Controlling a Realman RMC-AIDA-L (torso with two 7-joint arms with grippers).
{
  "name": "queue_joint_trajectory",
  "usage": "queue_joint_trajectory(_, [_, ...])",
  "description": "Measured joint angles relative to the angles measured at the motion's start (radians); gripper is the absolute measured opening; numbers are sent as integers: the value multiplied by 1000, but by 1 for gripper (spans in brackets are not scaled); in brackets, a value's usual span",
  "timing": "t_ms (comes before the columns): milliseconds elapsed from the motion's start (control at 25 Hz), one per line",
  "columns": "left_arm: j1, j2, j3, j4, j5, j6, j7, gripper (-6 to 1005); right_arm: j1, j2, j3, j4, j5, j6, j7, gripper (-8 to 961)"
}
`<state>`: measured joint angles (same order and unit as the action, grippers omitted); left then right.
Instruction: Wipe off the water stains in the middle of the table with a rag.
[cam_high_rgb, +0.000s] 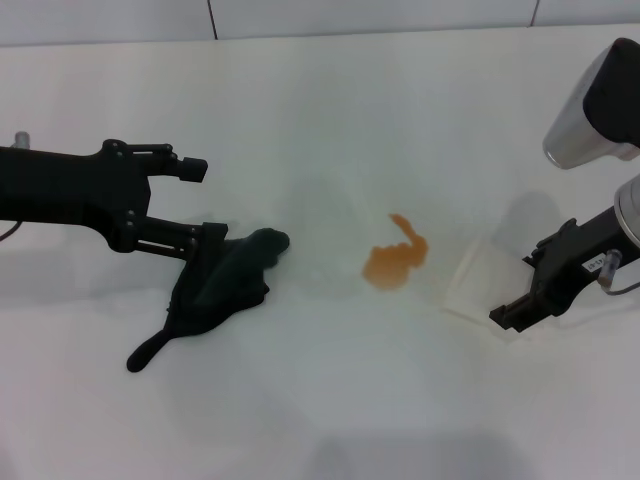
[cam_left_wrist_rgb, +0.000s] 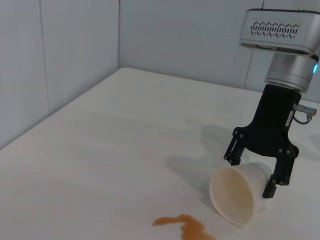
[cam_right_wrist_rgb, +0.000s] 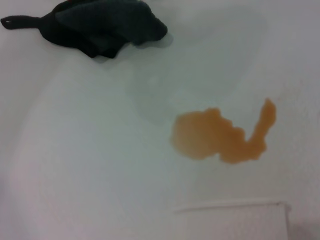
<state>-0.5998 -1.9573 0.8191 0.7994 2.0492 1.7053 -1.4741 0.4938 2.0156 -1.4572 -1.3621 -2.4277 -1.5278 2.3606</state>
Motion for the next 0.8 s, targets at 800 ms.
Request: queue_joint_trajectory(800, [1, 0, -2, 0, 0, -6, 14, 849, -67, -3, 134, -20, 157, 102, -106, 734])
